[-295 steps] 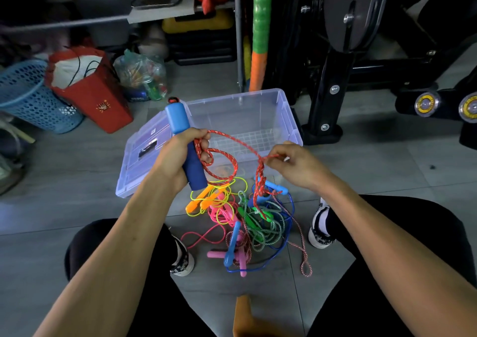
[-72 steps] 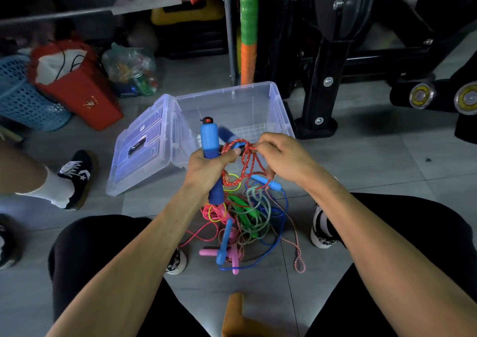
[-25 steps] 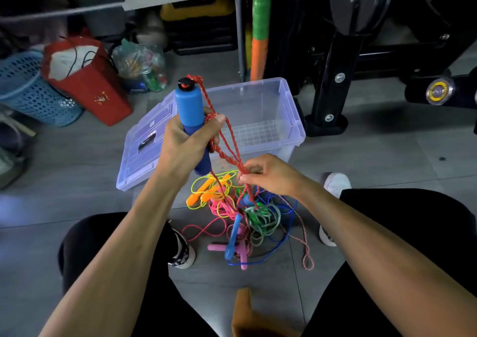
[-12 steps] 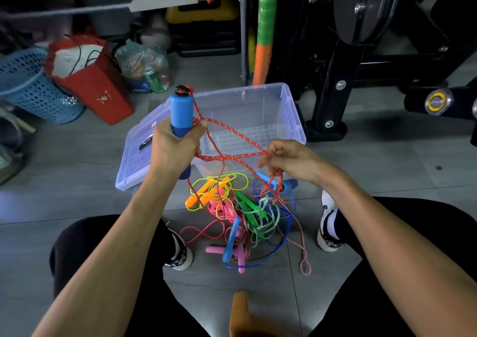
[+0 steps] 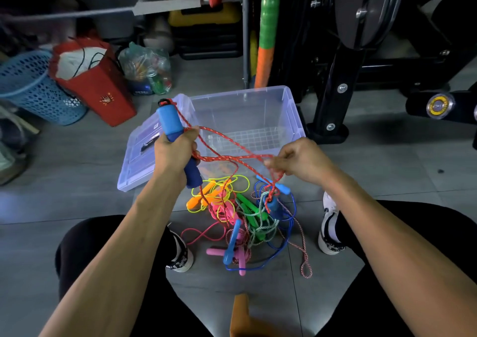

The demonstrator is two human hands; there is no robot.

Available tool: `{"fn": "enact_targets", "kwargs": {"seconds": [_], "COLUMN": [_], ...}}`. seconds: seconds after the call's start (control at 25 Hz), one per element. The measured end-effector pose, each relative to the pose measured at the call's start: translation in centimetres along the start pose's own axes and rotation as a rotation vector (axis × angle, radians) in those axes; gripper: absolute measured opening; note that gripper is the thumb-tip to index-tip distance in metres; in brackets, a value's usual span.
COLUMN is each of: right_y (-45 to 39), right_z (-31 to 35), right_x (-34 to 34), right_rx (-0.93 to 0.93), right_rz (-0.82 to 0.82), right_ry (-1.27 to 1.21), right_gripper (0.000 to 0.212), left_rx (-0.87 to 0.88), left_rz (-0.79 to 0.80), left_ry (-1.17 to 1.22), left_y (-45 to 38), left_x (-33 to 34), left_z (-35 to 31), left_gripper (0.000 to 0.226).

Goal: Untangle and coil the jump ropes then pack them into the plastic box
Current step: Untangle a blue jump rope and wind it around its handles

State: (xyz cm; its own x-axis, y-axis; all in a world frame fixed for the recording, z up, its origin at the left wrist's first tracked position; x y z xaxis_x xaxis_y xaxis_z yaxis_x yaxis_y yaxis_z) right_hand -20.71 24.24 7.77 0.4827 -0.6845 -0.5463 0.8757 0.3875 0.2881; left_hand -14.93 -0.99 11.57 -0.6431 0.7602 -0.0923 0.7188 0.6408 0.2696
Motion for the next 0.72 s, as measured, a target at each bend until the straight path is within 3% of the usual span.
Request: {"fn": "enact_targets", "kwargs": {"seconds": [0.12,0.28,0.44,0.72], "right_y": [0.3,0.1,0.5,0.0], "right_z": [-0.7,-1.3,-3.3,-6.7], "right_x": [0.7,0.9,2.2,4.5], "right_rx": [0.031,0.07,0.115,0.186], "right_rz": [0.291,0.26,0.3,0.283], "right_ry": [0.078,0.045,0.481,0.648], "right_gripper": [0.031,0.02,0.018,0.027], "left_rx": [-0.069,-0.184,-0.247,-0.081], "left_rz": [-0.059,-0.097,-0.106,-0.108], "left_ry": [0.061,0.225,0.429,0.568], "left_y": [-0.7,-1.0,-1.0,-0.4], "left_x": [-0.1,0.0,0.4,0.6], "left_z": [0.9,1.3,1.6,-0.3], "left_gripper": [0.015,0.012,0.012,0.019]}}
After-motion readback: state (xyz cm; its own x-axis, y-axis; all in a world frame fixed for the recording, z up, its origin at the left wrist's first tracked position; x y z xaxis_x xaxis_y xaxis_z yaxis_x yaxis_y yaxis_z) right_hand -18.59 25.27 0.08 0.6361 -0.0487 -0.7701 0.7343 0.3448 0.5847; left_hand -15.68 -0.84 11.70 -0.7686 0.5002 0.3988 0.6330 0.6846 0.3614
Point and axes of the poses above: each hand's wrist, its own y-axis away from the middle knuckle, its own x-axis out of the palm, z = x × y, the point moved 2 cm from there along -y, towards the middle knuckle, and after that the axes turned 4 degrees about x, right-handed, at the moved point
